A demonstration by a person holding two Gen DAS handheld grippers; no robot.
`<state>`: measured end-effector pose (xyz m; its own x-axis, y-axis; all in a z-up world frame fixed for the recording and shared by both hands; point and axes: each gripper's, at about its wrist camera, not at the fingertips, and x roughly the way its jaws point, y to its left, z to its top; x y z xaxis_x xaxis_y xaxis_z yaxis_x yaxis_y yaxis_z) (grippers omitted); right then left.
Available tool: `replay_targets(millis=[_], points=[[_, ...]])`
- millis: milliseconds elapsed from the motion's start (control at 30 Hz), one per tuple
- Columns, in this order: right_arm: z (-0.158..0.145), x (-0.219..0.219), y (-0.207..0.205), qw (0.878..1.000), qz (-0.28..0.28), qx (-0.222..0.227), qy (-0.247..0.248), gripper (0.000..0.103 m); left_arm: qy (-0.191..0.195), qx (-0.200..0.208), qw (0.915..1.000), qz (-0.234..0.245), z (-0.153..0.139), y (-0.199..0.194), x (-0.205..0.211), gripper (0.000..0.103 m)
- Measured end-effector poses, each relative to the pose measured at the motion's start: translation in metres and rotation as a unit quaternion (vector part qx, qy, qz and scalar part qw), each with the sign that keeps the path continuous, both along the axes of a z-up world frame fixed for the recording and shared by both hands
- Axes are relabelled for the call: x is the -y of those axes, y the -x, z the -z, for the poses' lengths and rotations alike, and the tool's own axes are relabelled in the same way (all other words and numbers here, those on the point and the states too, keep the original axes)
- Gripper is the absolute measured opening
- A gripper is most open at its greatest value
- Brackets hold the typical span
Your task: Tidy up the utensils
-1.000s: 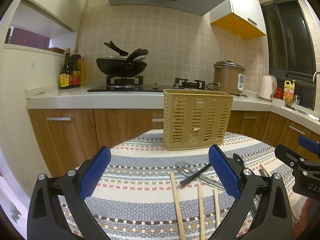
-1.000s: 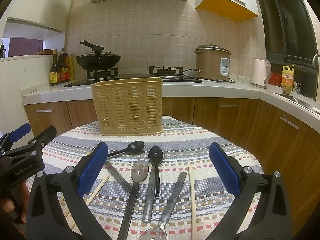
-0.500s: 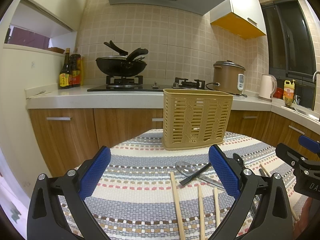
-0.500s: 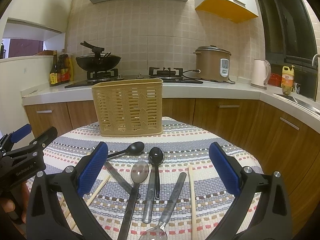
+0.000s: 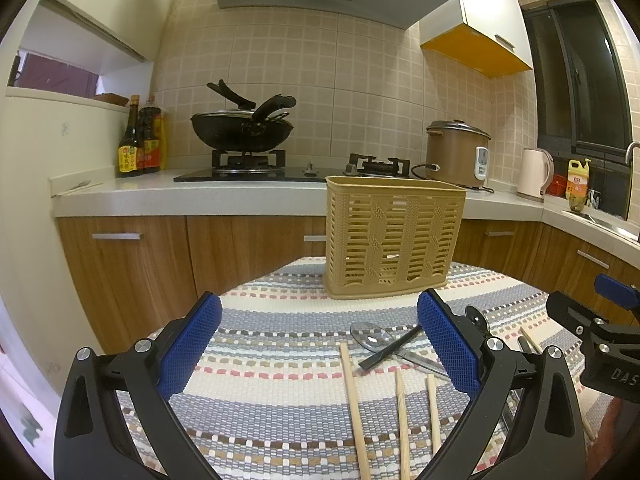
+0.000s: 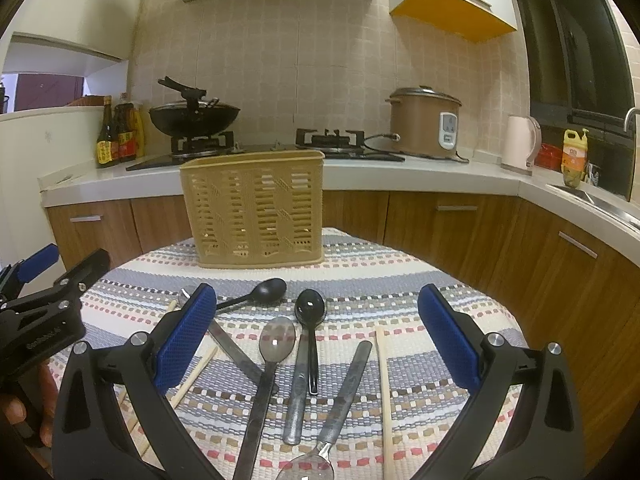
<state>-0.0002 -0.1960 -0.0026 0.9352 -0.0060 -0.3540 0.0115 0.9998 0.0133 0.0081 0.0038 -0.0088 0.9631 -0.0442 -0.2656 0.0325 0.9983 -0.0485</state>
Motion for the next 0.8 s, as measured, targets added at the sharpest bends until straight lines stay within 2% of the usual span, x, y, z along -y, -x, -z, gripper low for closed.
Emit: replay_targets(millis=[133, 233, 300, 400, 467, 500, 533, 567, 600, 667, 700, 733, 800], points=[[0.000, 0.007, -0.003, 0.999, 0.041, -0.002, 0.004, 0.096, 0.010, -0.019, 0.9997, 0.007, 0.004, -0.004, -0.002, 0.095], [-0.001, 0.017, -0.009, 0.998, 0.050, -0.028, -0.011, 0.096, 0.019, -0.078, 0.9960, 0.039, 0.008, -0.020, -0.002, 0.094], [-0.002, 0.023, -0.016, 0.997, 0.039, -0.060, -0.016, 0.096, 0.008, -0.122, 0.9896, 0.076, 0.007, -0.034, 0.002, 0.091], [-0.004, 0.027, -0.033, 0.993, -0.005, -0.118, 0.003, 0.096, -0.029, -0.177, 0.9729, 0.146, 0.001, -0.056, 0.015, 0.082], [-0.004, 0.031, -0.044, 0.988, -0.023, -0.151, 0.018, 0.096, -0.052, -0.186, 0.9673, 0.164, -0.004, -0.067, 0.023, 0.071], [-0.004, 0.035, -0.050, 0.985, -0.030, -0.166, 0.019, 0.096, -0.059, -0.191, 0.9637, 0.177, -0.006, -0.073, 0.027, 0.071], [-0.004, 0.038, -0.055, 0.983, -0.035, -0.177, 0.016, 0.096, -0.063, -0.209, 0.9542, 0.205, -0.006, -0.083, 0.033, 0.071], [-0.004, 0.045, -0.063, 0.980, -0.043, -0.196, 0.009, 0.093, -0.061, -0.238, 0.9396, 0.238, -0.004, -0.096, 0.040, 0.071], [-0.003, 0.048, -0.069, 0.977, -0.048, -0.209, 0.005, 0.086, -0.062, -0.270, 0.9236, 0.264, 0.001, -0.109, 0.047, 0.064], [0.001, 0.056, -0.088, 0.967, -0.064, -0.247, -0.014, 0.075, -0.079, -0.299, 0.9099, 0.276, 0.009, -0.128, 0.059, 0.052], [0.003, 0.058, -0.095, 0.962, -0.071, -0.262, -0.027, 0.070, -0.086, -0.309, 0.9036, 0.284, 0.013, -0.134, 0.063, 0.052], [0.005, 0.062, -0.104, 0.955, -0.080, -0.281, -0.047, 0.068, -0.090, -0.330, 0.8907, 0.299, 0.019, -0.142, 0.070, 0.052], [0.010, 0.065, -0.120, 0.942, -0.102, -0.310, -0.081, 0.066, -0.091, -0.358, 0.8737, 0.316, 0.027, -0.153, 0.080, 0.052]])
